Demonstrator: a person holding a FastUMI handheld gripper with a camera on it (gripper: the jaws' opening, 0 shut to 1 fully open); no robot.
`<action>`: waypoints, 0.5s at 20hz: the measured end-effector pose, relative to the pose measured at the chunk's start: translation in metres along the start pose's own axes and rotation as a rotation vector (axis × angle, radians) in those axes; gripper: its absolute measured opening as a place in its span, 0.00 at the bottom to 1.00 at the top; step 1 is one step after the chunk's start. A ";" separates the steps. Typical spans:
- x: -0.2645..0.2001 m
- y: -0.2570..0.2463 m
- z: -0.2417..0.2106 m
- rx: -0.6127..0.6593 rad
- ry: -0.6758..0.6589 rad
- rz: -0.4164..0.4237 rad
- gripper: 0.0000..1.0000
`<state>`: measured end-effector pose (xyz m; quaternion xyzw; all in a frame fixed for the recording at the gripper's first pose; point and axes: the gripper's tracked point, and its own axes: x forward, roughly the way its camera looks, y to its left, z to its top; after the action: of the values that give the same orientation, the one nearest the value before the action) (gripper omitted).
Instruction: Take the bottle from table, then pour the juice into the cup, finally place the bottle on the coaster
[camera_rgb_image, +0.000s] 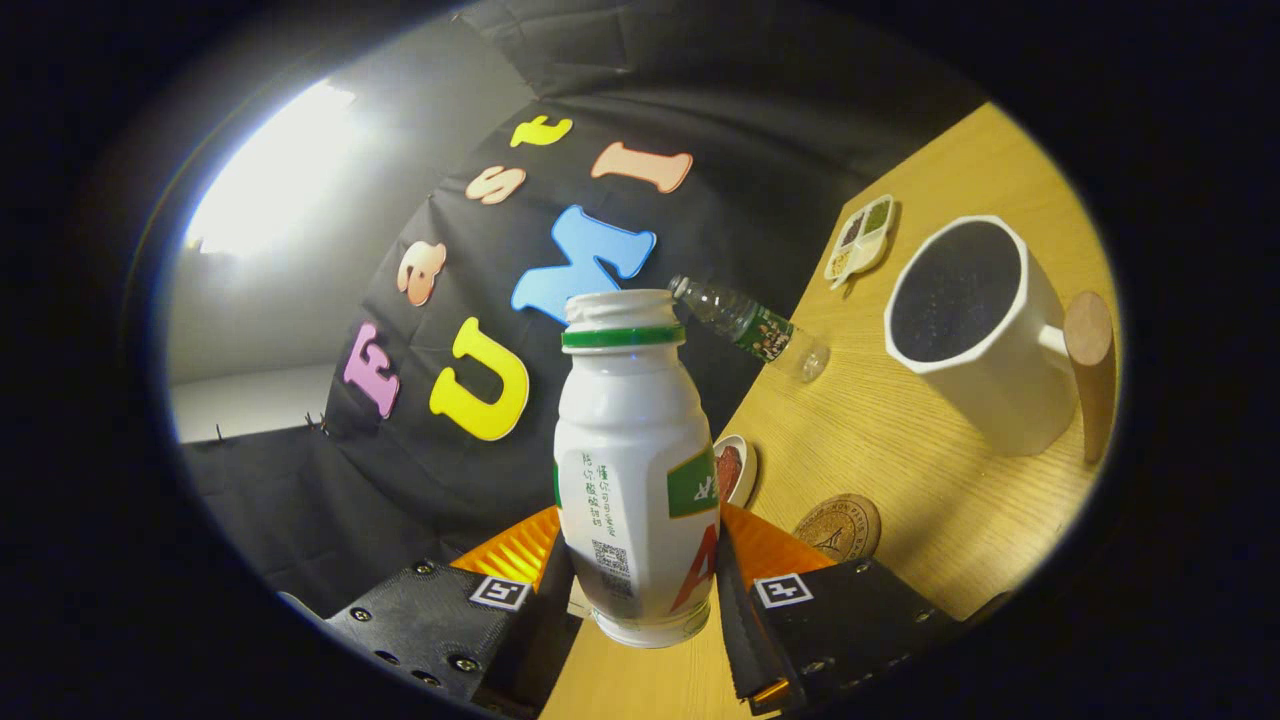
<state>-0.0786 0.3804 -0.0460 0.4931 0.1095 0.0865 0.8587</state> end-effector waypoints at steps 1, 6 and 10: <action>-0.001 -0.003 0.004 0.036 -0.010 -0.002 0.66; -0.007 -0.010 0.018 0.174 -0.043 0.009 0.66; -0.007 -0.010 0.024 0.272 -0.058 0.025 0.66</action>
<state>-0.0781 0.3538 -0.0424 0.6088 0.0895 0.0671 0.7854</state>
